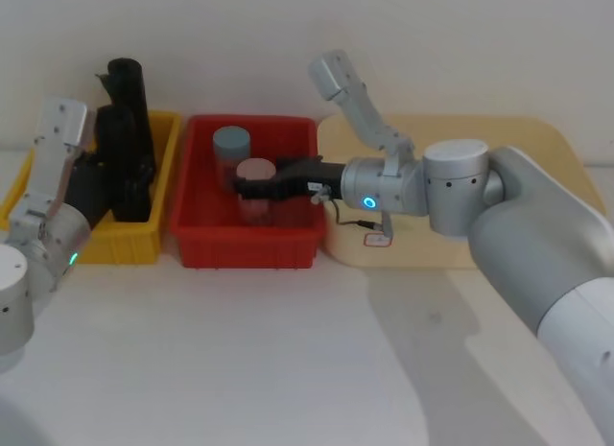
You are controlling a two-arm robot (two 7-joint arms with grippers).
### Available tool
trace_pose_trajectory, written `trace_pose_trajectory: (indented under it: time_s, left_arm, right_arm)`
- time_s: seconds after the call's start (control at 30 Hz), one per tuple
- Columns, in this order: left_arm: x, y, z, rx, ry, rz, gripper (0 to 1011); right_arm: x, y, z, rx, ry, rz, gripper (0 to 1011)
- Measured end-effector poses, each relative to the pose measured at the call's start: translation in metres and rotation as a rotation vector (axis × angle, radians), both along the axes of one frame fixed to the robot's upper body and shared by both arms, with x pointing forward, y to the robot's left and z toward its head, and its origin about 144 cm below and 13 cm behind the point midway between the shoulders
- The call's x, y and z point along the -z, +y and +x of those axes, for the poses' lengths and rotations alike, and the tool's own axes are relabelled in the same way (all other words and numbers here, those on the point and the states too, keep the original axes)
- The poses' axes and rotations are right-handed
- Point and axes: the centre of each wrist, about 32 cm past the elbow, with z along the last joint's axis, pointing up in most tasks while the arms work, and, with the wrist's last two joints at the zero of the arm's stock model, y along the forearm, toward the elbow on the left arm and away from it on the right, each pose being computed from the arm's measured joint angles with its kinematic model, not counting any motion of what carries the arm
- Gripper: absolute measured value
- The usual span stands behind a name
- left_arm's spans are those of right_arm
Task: Pick up the garbage bag with the one hand and transfer it to the other hand.
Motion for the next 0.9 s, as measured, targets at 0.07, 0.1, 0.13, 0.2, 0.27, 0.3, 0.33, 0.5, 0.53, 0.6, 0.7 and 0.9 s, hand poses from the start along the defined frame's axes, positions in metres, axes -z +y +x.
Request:
trace_pose_trajectory:
  time_s: [0.07,0.1,0.13,0.2,0.27,0.3,0.33,0.5,0.53,0.6,0.7,0.9]
  left_arm:
    - [0.0,0.0,0.0,0.0,0.0,0.0,616]
    - [0.0,0.0,0.0,0.0,0.0,0.001,578]
    - [0.0,0.0,0.0,-0.001,0.0,0.001,558]
    - [0.0,0.0,0.0,-0.001,0.0,0.001,517]
    - [0.0,0.0,0.0,-0.001,0.0,0.002,497]
    - [0.0,0.0,0.0,-0.001,-0.001,0.002,490]
    - [0.0,0.0,0.0,-0.001,-0.001,0.002,477]
    - [0.0,0.0,0.0,-0.002,-0.001,0.002,447]
    - [0.0,0.0,0.0,-0.002,-0.001,0.002,440]
    - [0.0,0.0,0.0,-0.002,-0.001,0.002,435]
    - [0.0,0.0,0.0,-0.002,-0.002,0.003,422]
    - [0.0,0.0,0.0,-0.002,-0.002,0.003,402]
  right_arm:
    - [0.001,0.001,0.001,0.0,0.002,-0.003,1001]
    - [0.002,0.001,0.001,0.0,0.002,-0.005,1002]
    - [0.003,0.002,0.002,0.0,0.003,-0.009,1001]
    - [0.004,0.003,0.002,0.0,0.002,-0.012,1001]
    - [0.005,0.004,0.003,0.001,0.001,-0.016,1001]
    - [0.006,0.006,0.004,0.001,-0.002,-0.017,1002]
    - [0.007,0.006,0.004,0.002,-0.004,-0.019,1001]
    - [0.011,0.008,0.007,0.006,-0.012,-0.029,1001]
    - [0.011,0.008,0.007,0.007,-0.012,-0.031,1001]
    - [0.012,0.009,0.008,0.007,-0.014,-0.034,1002]
    - [0.013,0.01,0.009,0.008,-0.017,-0.037,965]
    - [0.015,0.011,0.009,0.009,-0.021,-0.041,855]
